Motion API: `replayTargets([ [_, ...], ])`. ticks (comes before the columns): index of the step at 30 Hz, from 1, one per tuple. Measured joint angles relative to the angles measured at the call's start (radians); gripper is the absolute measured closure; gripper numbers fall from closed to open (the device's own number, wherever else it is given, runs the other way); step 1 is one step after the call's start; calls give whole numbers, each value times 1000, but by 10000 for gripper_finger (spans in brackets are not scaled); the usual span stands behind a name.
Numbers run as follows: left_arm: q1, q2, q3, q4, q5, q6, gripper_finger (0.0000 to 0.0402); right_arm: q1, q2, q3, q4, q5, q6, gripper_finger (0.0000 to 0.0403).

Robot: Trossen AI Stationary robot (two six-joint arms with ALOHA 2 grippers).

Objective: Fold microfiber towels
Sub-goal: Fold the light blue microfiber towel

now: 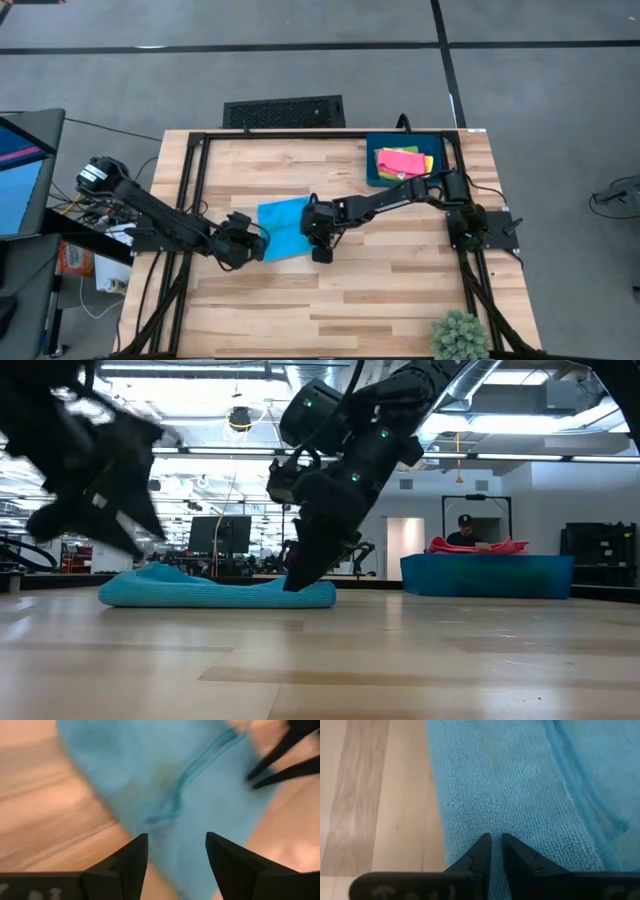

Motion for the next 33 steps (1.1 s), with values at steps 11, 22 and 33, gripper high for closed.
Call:
replayTargets([
  [11,11,-140,53,46,-232,300,339,-60,-97,-21,29,-7,27,332],
  [22,14,125,53,162,-46,341,391,-85,-56,-21,-1,12,37,332],
  [33,16,283,54,152,-54,237,390,-92,-58,-120,14,24,75,332],
])
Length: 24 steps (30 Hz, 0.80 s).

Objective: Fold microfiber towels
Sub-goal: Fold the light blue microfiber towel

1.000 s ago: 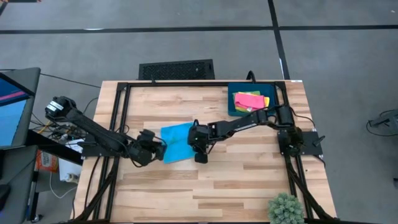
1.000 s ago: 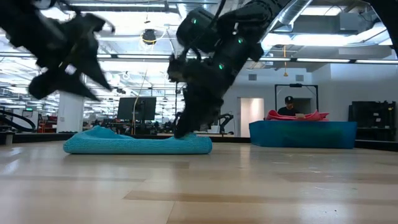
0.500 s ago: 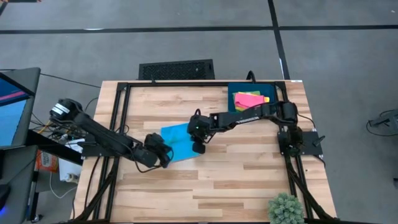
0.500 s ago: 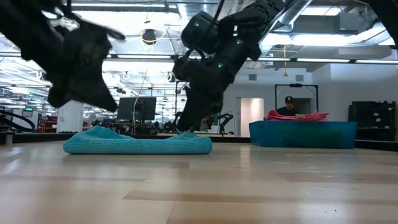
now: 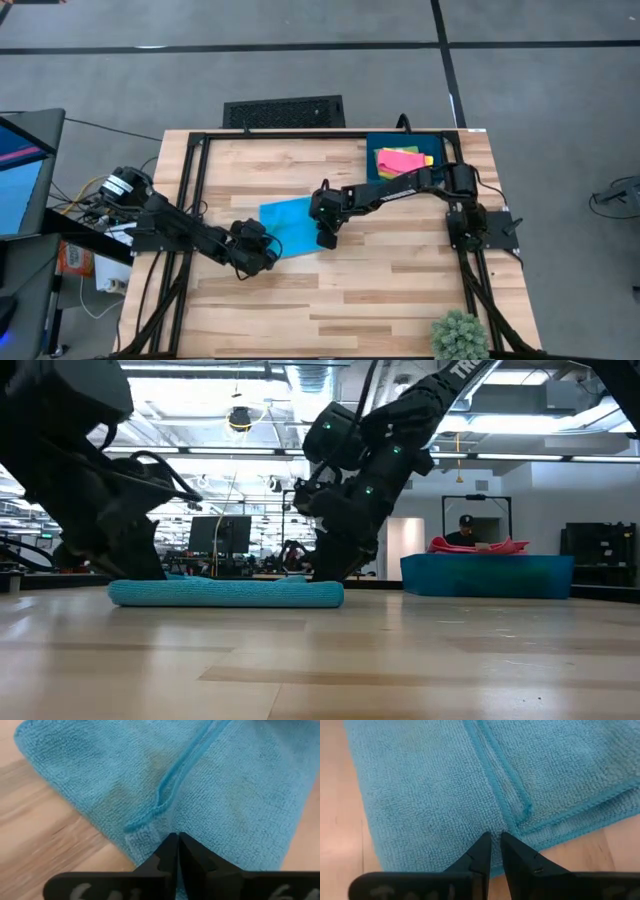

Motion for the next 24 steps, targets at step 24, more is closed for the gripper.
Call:
replayTargets([
  [24,229,-471,-13,-292,-116,-51,237,-167,-143,-18,6,14,178,228],
])
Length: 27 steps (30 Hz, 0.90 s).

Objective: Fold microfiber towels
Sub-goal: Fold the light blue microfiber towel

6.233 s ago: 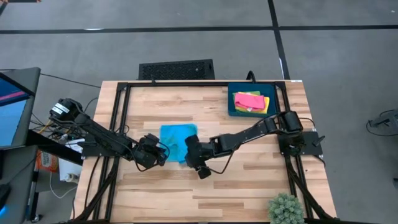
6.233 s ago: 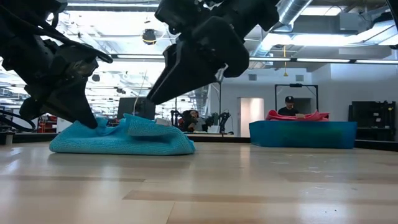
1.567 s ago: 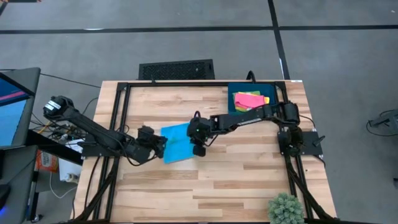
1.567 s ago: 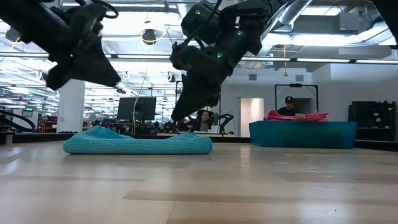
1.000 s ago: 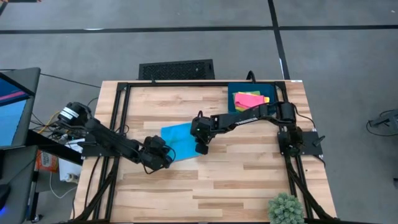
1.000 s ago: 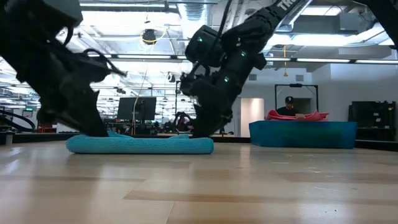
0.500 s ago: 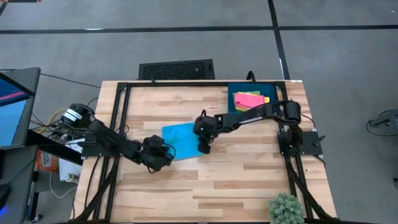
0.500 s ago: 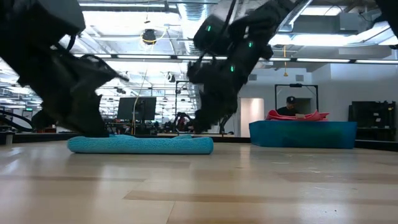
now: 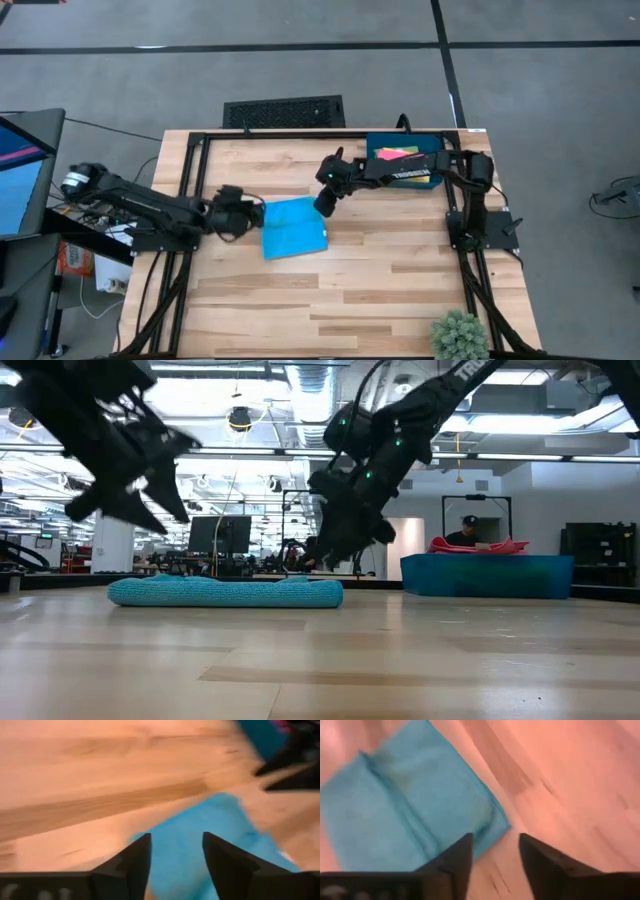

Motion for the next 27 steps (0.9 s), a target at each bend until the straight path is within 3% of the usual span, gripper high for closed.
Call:
replayTargets([
  [4,136,-52,-101,143,169,93,194,-16,39,-1,33,-7,49,153],
  [7,193,-38,-179,304,230,125,176,-12,55,-1,63,2,56,127],
  [13,253,1,-222,395,268,136,166,5,55,1,89,43,51,122],
  [23,263,160,-221,515,317,148,166,27,129,5,147,60,62,122],
  [27,264,201,-222,537,324,143,181,10,152,5,166,67,65,137],
])
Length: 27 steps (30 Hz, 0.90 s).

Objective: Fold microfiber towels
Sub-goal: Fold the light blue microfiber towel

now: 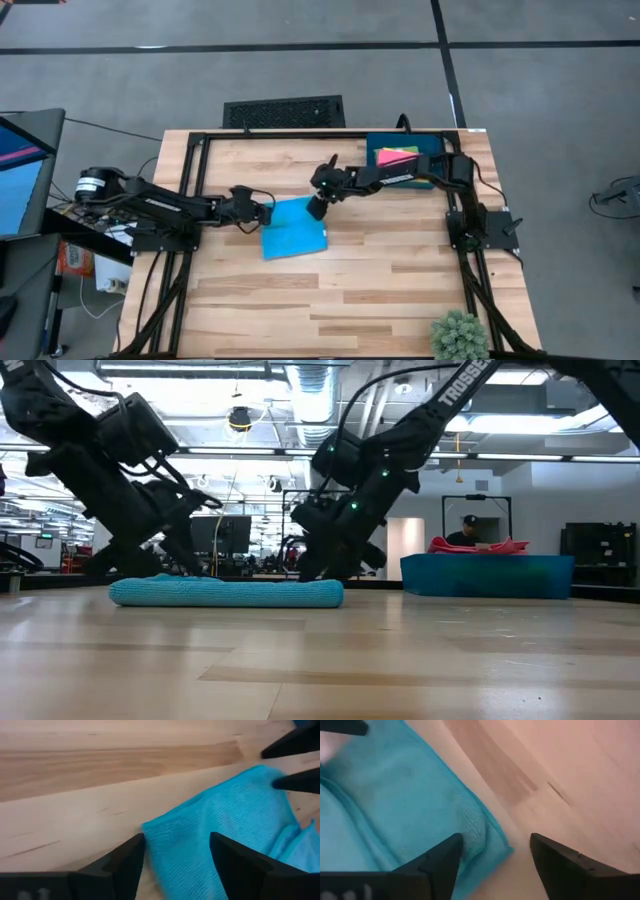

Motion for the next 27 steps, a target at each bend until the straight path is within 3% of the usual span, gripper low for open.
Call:
replayTargets([
  [7,0,63,0,83,-14,31,264,-15,13,0,-9,-36,-30,234],
  [15,0,69,1,144,-75,65,378,1,2,-2,-22,-66,-82,383],
  [17,0,69,1,174,-77,81,395,4,-14,-2,-19,-66,-97,389],
  [22,0,69,5,197,-58,95,394,0,-69,-3,-38,-47,-105,374],
  [27,-2,66,33,196,-13,128,399,3,-125,-2,-83,-39,-149,394],
])
